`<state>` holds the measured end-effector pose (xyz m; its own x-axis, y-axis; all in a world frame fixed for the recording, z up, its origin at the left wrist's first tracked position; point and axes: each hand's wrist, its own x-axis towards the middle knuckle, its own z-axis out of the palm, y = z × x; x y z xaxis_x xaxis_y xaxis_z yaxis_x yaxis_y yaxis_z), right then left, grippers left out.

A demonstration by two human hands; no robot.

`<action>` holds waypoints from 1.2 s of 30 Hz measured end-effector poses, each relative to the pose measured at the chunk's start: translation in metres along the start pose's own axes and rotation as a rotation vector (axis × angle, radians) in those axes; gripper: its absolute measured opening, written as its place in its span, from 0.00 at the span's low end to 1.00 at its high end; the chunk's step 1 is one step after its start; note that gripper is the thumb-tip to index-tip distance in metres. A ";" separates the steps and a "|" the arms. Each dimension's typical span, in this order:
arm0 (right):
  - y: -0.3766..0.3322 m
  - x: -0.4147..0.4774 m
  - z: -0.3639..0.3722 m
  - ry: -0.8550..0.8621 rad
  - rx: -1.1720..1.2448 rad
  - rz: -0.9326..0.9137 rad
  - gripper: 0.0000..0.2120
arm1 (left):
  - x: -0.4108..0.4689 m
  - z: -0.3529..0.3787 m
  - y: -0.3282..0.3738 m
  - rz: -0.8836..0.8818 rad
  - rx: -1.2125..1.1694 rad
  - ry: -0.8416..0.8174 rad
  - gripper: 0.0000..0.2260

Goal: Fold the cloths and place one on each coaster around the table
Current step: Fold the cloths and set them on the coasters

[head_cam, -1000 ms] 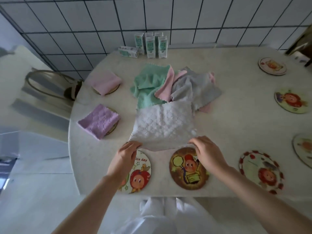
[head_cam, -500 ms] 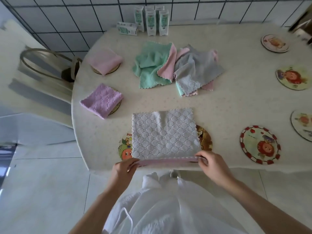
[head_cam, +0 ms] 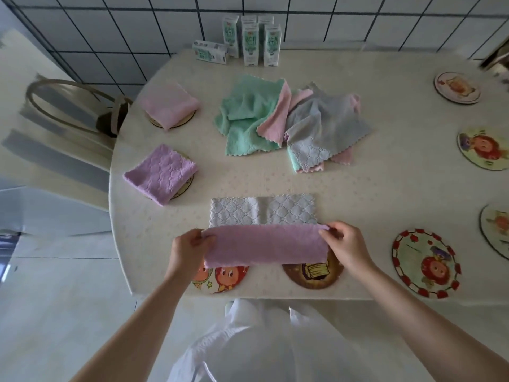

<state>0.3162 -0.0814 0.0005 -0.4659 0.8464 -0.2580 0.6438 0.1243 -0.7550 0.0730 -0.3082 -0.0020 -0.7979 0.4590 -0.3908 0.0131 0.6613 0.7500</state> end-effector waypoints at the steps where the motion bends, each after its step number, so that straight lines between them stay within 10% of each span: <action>1: -0.002 0.010 0.002 0.001 0.006 0.018 0.04 | 0.008 0.002 0.004 -0.023 -0.018 0.003 0.04; 36: -0.014 0.112 0.033 0.024 -0.214 0.247 0.11 | 0.092 0.033 0.033 -0.257 0.198 0.140 0.11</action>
<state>0.2348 -0.0049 -0.0373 -0.2668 0.8764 -0.4009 0.8497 0.0176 -0.5269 0.0200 -0.2251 -0.0310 -0.8653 0.1860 -0.4654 -0.0927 0.8532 0.5132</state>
